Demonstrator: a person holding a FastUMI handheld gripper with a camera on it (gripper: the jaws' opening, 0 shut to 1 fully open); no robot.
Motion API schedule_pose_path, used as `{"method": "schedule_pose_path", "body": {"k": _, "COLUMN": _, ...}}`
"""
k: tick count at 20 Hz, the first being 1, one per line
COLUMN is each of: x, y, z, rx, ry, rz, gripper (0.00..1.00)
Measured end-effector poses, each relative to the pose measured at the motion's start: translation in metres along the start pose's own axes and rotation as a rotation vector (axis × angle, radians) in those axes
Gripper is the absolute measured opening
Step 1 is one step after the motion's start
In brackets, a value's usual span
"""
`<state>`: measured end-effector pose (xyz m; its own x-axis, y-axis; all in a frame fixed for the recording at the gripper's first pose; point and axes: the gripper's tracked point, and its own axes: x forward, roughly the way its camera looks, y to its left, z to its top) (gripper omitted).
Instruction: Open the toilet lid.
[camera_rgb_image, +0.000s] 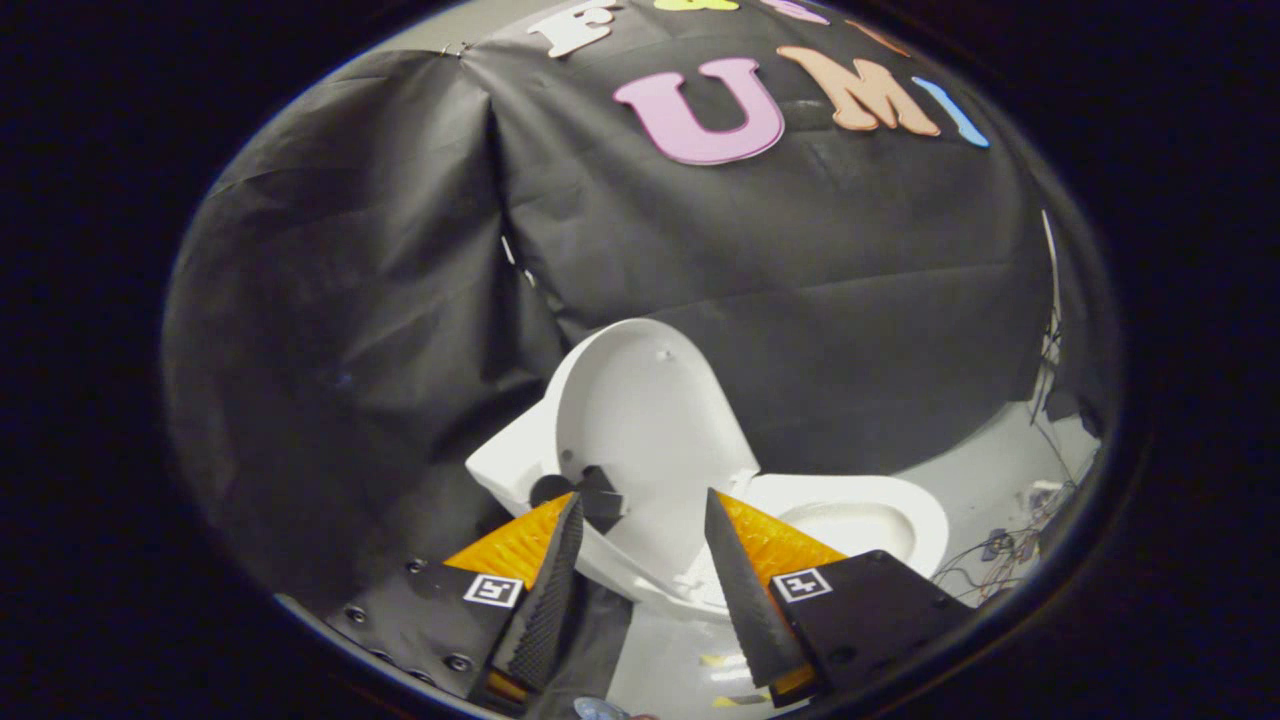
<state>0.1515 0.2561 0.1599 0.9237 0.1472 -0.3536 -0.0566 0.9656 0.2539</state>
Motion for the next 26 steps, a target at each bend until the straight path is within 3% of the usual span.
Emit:
{"method": "schedule_pose_path", "body": {"k": 4, "x": -0.032, "y": -0.049, "z": 0.024, "rx": -0.019, "ry": -0.088, "rz": -0.06, "gripper": 0.97}}
{"method": "schedule_pose_path", "body": {"k": 8, "x": -0.066, "y": -0.09, "z": 0.031, "rx": -0.187, "ry": -0.175, "rz": -0.114, "gripper": 0.97}}
{"method": "schedule_pose_path", "body": {"k": 15, "x": -0.115, "y": -0.136, "z": 0.024, "rx": -0.296, "ry": -0.315, "rz": -0.153, "gripper": 0.98}}
{"method": "schedule_pose_path", "body": {"k": 17, "x": -0.123, "y": -0.138, "z": 0.003, "rx": -0.307, "ry": -0.32, "rz": -0.1, "gripper": 0.99}}
{"method": "schedule_pose_path", "body": {"k": 20, "x": -0.132, "y": -0.175, "z": -0.019, "rx": -0.283, "ry": -0.338, "rz": -0.167, "gripper": 1.0}}
{"method": "schedule_pose_path", "body": {"k": 22, "x": -0.128, "y": -0.183, "z": -0.03, "rx": -0.269, "ry": -0.332, "rz": -0.164, "gripper": 1.0}}
{"method": "schedule_pose_path", "body": {"k": 26, "x": -0.124, "y": -0.191, "z": -0.011, "rx": -0.265, "ry": -0.378, "rz": -0.15, "gripper": 1.0}}
